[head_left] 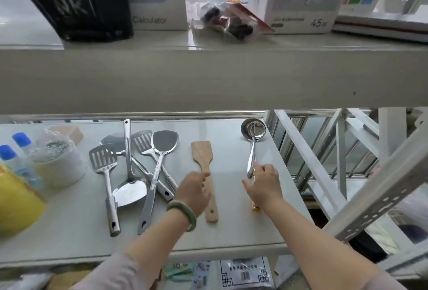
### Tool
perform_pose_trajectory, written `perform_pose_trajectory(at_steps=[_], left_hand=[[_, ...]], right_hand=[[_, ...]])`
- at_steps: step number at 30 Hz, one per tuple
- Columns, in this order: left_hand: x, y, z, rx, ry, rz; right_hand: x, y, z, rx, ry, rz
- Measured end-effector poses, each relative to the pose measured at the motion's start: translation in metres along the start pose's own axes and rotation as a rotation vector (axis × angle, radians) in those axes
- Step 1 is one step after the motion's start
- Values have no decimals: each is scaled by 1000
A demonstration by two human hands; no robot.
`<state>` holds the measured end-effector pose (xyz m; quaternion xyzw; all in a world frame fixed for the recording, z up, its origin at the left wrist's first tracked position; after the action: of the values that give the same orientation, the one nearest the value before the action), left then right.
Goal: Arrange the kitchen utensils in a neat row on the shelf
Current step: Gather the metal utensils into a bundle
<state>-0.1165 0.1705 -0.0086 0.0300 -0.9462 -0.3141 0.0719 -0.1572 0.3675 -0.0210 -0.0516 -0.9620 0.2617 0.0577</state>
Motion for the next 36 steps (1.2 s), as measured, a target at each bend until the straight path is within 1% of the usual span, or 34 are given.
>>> perform_pose_trajectory(at_steps=[1, 3, 4, 6, 11, 14, 16, 19, 21, 22, 24, 26, 28, 31, 32, 33, 34, 36], left_hand=[[5, -17, -17, 49, 61, -46], [9, -53, -45, 158, 143, -180], [9, -68, -56, 201, 159, -244], [6, -88, -67, 263, 139, -332], [-7, -107, -62, 359, 10, -391], [-5, -109, -63, 392, -23, -401], [-2, -109, -65, 413, -47, -418], [-1, -109, -69, 320, -40, -473], [-2, -111, -70, 225, -25, -502], [-4, -110, -71, 175, -21, -502], [-6, -107, -72, 78, -1, -493], [-5, -102, -69, -34, 6, -473], [-3, -94, -63, -149, -22, -435], [-3, -87, -55, -339, -53, -367], [-6, -85, -56, -306, -66, -326], [-8, -84, -58, -226, -58, -273], [-10, -86, -63, -138, -10, -219], [-16, -93, -82, -46, 174, -166]], right_hand=[[-1, -9, 0, 2, 22, -49], [-5, -32, 5, 17, 6, -152], [-8, -45, 9, 29, -18, -196], [-17, -70, 22, 52, -81, -260], [-42, -113, 60, 85, -221, -304], [-50, -129, 75, 161, -287, -264], [-54, -139, 82, 155, -322, -268], [-57, -148, 93, 65, -371, -289], [-57, -149, 99, 40, -410, -262], [-57, -150, 99, 41, -409, -245], [-55, -151, 92, 61, -334, -204], [-54, -156, 86, 174, -274, -171], [-57, -164, 90, 335, -343, -109], [-57, -165, 98, 548, -431, 74], [-56, -163, 100, 587, -444, 113], [-55, -162, 101, 596, -451, 124], [-55, -161, 101, 586, -452, 115], [-54, -162, 101, 517, -432, 69]])
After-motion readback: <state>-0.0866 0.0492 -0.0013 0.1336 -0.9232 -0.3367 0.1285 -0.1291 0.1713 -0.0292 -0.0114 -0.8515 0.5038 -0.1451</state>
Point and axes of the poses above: each hand's wrist, its own x-axis towards the middle knuckle, its own z-axis out of the palm, y = z × x, the point moved 7 cm from there along x, towards the middle knuckle, and after that the axes turned 6 degrees about y, right-handed, at the moved point
